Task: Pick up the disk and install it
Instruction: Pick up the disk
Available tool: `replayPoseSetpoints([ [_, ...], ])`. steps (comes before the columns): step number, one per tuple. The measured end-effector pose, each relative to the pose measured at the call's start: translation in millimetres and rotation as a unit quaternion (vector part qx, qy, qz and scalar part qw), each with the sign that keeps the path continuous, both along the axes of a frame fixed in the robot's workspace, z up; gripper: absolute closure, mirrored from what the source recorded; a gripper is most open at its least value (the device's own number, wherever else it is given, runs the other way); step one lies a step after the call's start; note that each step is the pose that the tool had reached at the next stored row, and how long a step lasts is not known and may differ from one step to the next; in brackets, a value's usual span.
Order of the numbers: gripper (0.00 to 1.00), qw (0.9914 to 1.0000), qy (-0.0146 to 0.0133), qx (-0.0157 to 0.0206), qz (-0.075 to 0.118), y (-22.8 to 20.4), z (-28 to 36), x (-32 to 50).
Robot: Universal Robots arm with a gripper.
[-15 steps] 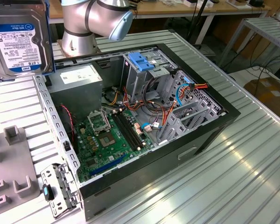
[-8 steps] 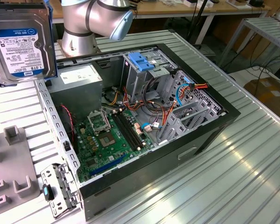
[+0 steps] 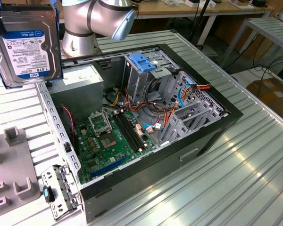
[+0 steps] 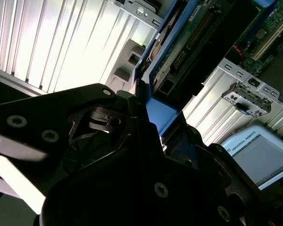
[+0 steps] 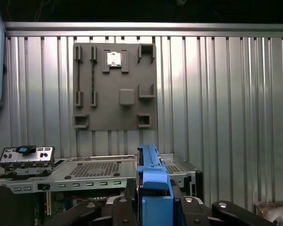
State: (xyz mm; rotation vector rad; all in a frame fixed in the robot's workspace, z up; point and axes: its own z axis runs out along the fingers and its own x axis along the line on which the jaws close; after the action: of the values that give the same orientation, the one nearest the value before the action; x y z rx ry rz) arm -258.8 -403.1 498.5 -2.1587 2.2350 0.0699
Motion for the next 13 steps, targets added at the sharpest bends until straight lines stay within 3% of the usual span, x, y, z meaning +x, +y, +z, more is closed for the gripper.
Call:
replayPoseSetpoints([
  [13, 0.63, 1.0, 0.0, 0.0, 0.0, -0.9, -0.3, 25.3],
])
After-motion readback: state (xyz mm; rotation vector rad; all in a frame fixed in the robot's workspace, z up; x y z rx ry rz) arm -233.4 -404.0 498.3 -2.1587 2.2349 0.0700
